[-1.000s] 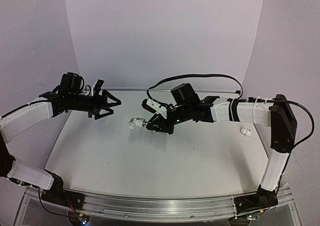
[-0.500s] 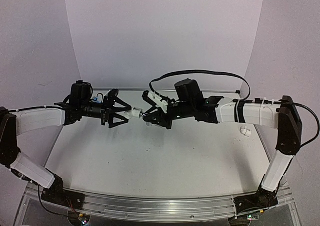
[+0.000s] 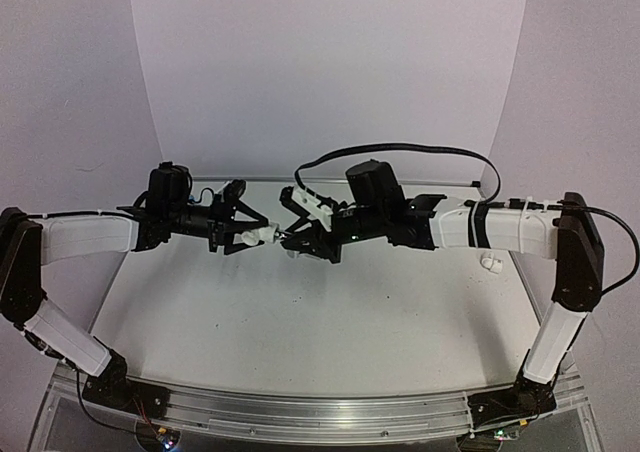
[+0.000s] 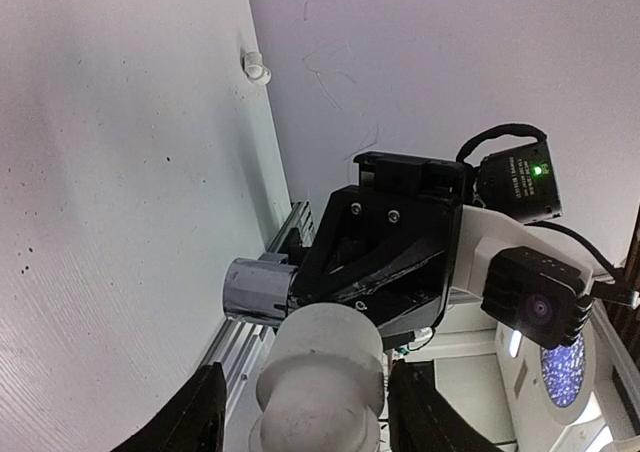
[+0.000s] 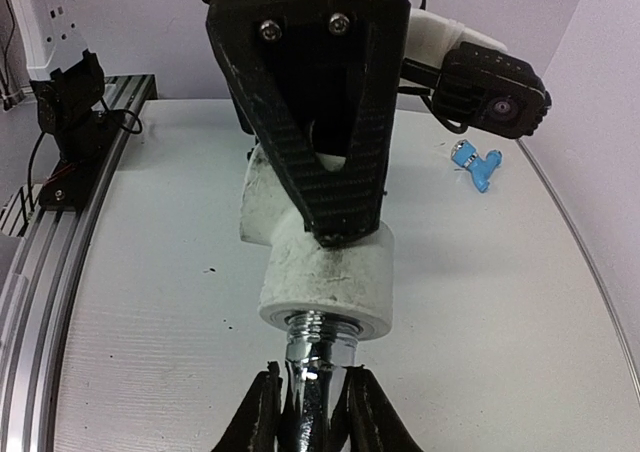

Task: Install the water faucets
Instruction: Screw the water faucet onto the adaptor.

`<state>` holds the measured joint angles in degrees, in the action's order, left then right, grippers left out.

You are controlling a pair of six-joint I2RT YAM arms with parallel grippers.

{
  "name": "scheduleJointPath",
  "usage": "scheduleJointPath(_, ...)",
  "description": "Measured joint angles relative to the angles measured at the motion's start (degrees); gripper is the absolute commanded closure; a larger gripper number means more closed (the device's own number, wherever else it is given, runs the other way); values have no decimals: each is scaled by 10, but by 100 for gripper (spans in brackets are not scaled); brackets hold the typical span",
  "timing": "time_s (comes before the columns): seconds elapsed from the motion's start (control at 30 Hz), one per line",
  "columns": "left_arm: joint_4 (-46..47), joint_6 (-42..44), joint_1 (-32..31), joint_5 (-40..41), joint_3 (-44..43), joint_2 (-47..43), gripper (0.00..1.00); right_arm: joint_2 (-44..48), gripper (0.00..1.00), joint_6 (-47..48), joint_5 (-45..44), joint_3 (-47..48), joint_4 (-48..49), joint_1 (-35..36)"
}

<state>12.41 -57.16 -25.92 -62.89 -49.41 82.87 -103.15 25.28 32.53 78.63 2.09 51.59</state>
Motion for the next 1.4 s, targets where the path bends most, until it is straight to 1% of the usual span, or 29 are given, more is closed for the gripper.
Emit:
scheduleJointPath(0.1,1,2,-5,0,-3,0,64,0,100,-1,0,1,-2,0)
scheduleJointPath(0.17,2,6,-9,3,-5,0,68,0,100,-4,-2,3,-8,1)
scheduleJointPath(0.23,1,10,-10,7,-7,0,69,-1,100,-8,-3,7,-13,1)
scheduleJointPath(0.3,0,15,-12,13,-8,0,63,-3,100,-16,-6,15,-24,1)
scheduleJointPath(0.47,0,26,-15,26,-8,-4,43,-9,100,-40,-6,24,-30,0)
scheduleJointPath(0.53,1,35,-22,26,-8,-5,41,-10,100,-48,-6,24,-28,0)
scheduleJointPath(0.57,1,37,-26,24,-8,-6,43,-10,100,-51,-7,25,-27,0)
scheduleJointPath(0.63,1,40,-31,23,-8,-11,50,-10,100,-57,-6,27,-25,1)
scheduleJointPath(0.7,0,45,-33,22,-8,-15,55,-10,100,-59,-3,31,-25,2)
scheduleJointPath(0.77,1,49,-32,20,-8,-17,62,-10,100,-62,0,34,-21,2)
scheduleJointPath(0.83,3,50,-32,18,-8,-18,73,-10,100,-63,3,36,-21,2)
scheduleJointPath(0.9,0,52,-32,15,-8,-18,87,-10,100,-61,8,36,-21,2)
scheduleJointPath(0.93,0,53,-32,15,-8,-18,93,-10,100,-61,11,36,-21,2)
scheduleJointPath(1.0,0,58,-32,13,-8,-18,99,-10,100,-61,13,36,-21,2)
scheduleJointPath(1.17,-8,90,-33,17,-7,-29,100,-12,100,-81,34,40,-20,-2)
scheduleJointPath(1.27,-13,122,-33,29,0,-45,100,-25,100,-114,73,54,-16,-10)
scheduleJointPath(1.4,-29,170,-33,40,9,-65,100,-45,100,-180,134,74,-15,-18)
